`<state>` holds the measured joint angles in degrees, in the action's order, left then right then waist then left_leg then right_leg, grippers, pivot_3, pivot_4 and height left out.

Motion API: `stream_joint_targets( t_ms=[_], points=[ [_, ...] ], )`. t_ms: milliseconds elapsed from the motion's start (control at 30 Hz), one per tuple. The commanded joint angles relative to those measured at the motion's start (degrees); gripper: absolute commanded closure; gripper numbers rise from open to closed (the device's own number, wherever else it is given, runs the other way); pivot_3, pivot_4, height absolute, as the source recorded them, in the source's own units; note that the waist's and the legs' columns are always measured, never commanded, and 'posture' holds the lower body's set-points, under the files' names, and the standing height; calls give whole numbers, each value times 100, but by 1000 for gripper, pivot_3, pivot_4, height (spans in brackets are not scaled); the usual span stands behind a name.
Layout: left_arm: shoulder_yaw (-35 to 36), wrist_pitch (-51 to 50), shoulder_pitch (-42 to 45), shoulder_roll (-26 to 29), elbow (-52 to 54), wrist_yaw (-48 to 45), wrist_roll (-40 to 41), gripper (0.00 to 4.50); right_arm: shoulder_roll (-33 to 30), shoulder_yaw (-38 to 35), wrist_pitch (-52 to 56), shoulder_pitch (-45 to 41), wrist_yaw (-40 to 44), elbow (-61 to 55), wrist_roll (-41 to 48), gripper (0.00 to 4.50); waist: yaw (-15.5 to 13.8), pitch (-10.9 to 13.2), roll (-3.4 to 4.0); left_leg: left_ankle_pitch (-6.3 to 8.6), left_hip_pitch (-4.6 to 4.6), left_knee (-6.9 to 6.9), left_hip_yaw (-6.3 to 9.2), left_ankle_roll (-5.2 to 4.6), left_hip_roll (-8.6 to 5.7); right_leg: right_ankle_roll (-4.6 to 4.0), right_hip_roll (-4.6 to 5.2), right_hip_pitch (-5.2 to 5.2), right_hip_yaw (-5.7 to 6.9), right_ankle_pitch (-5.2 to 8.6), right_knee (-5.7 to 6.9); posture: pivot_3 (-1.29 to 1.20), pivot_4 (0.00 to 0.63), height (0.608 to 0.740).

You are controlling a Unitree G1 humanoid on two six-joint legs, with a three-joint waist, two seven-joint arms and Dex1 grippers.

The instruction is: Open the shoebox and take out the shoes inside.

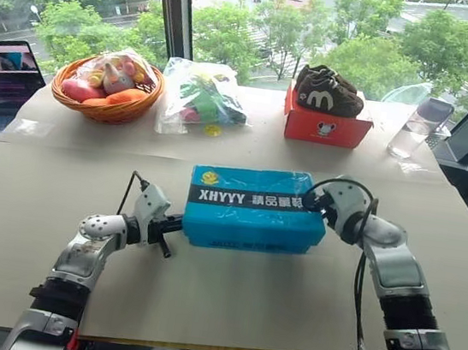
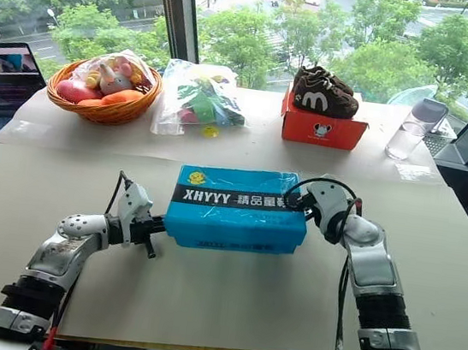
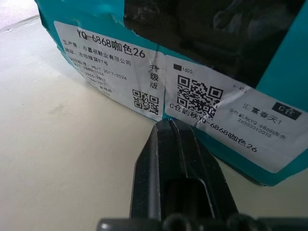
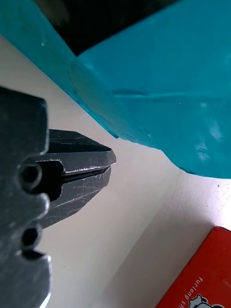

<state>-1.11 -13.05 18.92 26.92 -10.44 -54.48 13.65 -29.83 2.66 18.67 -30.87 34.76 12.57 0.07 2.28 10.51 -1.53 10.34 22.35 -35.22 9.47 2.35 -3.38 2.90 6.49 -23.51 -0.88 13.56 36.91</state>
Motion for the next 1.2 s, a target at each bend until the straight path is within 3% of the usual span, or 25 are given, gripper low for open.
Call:
stream_joint_targets(
  t_ms=[33, 333, 500, 667, 1000, 1100, 1200],
  points=[
    [-85, -66, -167, 36, 408, -101, 124, 4500, 24, 26, -257, -153, 37, -79, 4, 4437, 10, 0, 0, 0, 0, 0, 0, 0, 0, 0, 0, 0, 0, 0, 0, 0, 150, 740],
    [418, -68, -877, 734, 802, -217, 275, 4500, -522, -220, -260, 176, 203, -118, 21, 4437, 37, 0, 2, 0, -3, 4, -5, 0, 5, -2, -3, -4, -7, -1, 2, 0, 150, 740],
    [640, -228, -1154, 907, 1119, -393, 691, 4500, -891, -301, -506, 245, 198, 235, -39, 4437, 18, 1, 2, 0, -4, 3, -8, 0, 6, -2, -3, 0, -8, -1, 1, 0, 150, 740],
    [1197, -345, -1823, 1057, 2103, -655, 1475, 4500, -1449, -775, -456, 384, 488, 131, 274, 4437, 29, 3, 5, 1, 4, 6, -13, 0, 10, -4, -4, -10, -11, -2, -3, 0, 150, 740],
    [1837, -802, -3066, 1372, 3883, -451, 2207, 4500, -3089, -2032, 161, 2043, 2366, -1148, 1366, 4437, -53, 10, 20, 3, -7, 1, -20, -3, 19, -5, -2, 21, -9, 1, -12, 0, 150, 740],
    [1900, -763, -3351, 1406, 4165, -463, 2254, 4500, -3383, -2311, 667, 3071, 3099, -2305, 1883, 4437, -47, 8, 21, 6, -21, 6, -24, -6, 27, -11, -3, 38, -8, 7, -14, 0, 150, 740],
    [1870, -372, -3479, 1124, 4312, -273, 2114, 4500, -3238, -2432, 1151, 3805, 3383, -3533, 2619, 4437, -50, 10, 23, 17, -18, 6, -28, -23, 30, -9, -4, 37, -9, 11, -17, 0, 150, 740]
  ],
)
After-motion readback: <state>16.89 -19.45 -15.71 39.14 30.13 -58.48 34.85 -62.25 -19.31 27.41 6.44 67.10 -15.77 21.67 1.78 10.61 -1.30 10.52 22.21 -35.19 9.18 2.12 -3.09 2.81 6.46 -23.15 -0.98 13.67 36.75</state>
